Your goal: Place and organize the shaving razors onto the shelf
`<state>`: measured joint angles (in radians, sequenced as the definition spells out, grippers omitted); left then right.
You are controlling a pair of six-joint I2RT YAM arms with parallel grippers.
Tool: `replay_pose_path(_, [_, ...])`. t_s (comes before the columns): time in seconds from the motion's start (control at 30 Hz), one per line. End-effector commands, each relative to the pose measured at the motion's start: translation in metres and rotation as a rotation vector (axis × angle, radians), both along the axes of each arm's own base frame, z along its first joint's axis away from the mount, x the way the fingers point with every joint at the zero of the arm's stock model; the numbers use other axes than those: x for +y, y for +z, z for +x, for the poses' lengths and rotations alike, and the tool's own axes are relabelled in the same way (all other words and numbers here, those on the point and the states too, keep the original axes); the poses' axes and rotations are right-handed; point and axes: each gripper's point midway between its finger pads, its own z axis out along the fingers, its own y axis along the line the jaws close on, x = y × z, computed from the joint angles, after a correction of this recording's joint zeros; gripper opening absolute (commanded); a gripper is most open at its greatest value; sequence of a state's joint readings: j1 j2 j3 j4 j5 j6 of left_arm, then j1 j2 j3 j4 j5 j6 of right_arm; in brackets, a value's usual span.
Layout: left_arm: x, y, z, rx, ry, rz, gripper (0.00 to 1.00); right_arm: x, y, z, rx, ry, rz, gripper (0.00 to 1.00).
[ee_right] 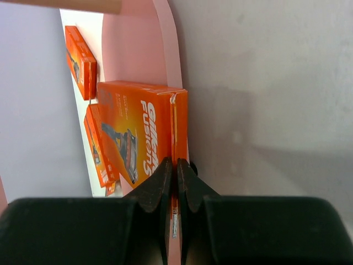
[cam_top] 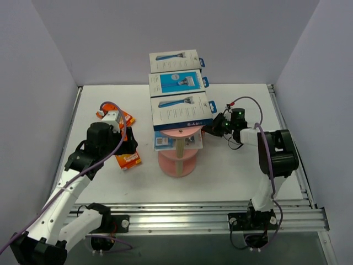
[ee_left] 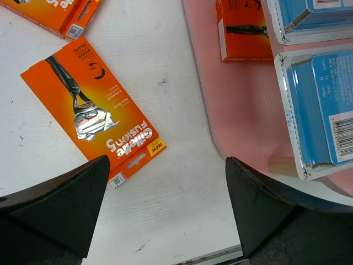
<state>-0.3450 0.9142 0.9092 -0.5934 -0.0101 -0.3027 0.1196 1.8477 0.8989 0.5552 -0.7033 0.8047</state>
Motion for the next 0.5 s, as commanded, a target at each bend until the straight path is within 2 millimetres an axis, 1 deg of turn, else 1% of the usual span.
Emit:
replay_pose_path(0.0, [-0.002,0.022,0.005,-0.066,-0.008,-0.022,0.95,0.006,0.015,0.023,-0.079,0.026,0.002,0.00])
replay_pose_path(0.07, [-0.002,0.022,0.005,-0.066,-0.009,-0.021,0.95,0.009,0.015,0.027,-0.086,0.040,0.006,0.00])
replay_pose_path(0.1, [-0.002,0.022,0.005,-0.066,-0.009,-0.021,0.95,0.011,0.015,0.033,-0.088,0.044,0.008,0.00])
replay_pose_path(0.13, [-0.006,0.022,0.003,-0.064,-0.031,-0.032,0.95,0.011,0.016,0.036,-0.091,0.046,0.011,0.00])
replay_pose_path(0.17, [-0.006,0.022,0.003,-0.062,-0.031,-0.032,0.95,0.012,0.011,0.038,-0.081,0.051,0.010,0.00])
replay_pose_path(0.2, [-0.006,0.022,0.004,-0.063,-0.031,-0.033,0.95,0.014,0.016,0.045,-0.095,0.055,0.011,0.00])
replay_pose_path(0.27, [-0.006,0.022,0.004,-0.062,-0.032,-0.033,0.95,0.017,0.011,0.049,-0.085,0.067,0.008,0.00])
replay_pose_path(0.3, [-0.006,0.022,0.004,-0.062,-0.031,-0.031,0.95,0.019,0.016,0.055,-0.102,0.072,0.009,0.00])
replay_pose_path(0.33, [-0.006,0.022,0.004,-0.062,-0.033,-0.032,0.95,0.021,0.016,0.057,-0.101,0.076,0.010,0.00])
replay_pose_path(0.37, [-0.006,0.022,0.004,-0.061,-0.031,-0.032,0.95,0.024,0.011,0.057,-0.090,0.087,0.008,0.00])
replay_pose_path(0.4, [-0.006,0.022,0.004,-0.061,-0.031,-0.031,0.95,0.026,0.012,0.059,-0.091,0.090,0.009,0.00])
replay_pose_path(0.43, [-0.006,0.021,0.004,-0.059,-0.032,-0.032,0.95,0.028,0.017,0.065,-0.107,0.094,0.010,0.00])
replay_pose_path(0.47, [-0.006,0.021,0.004,-0.056,-0.032,-0.031,0.95,0.031,0.012,0.065,-0.093,0.102,0.009,0.00])
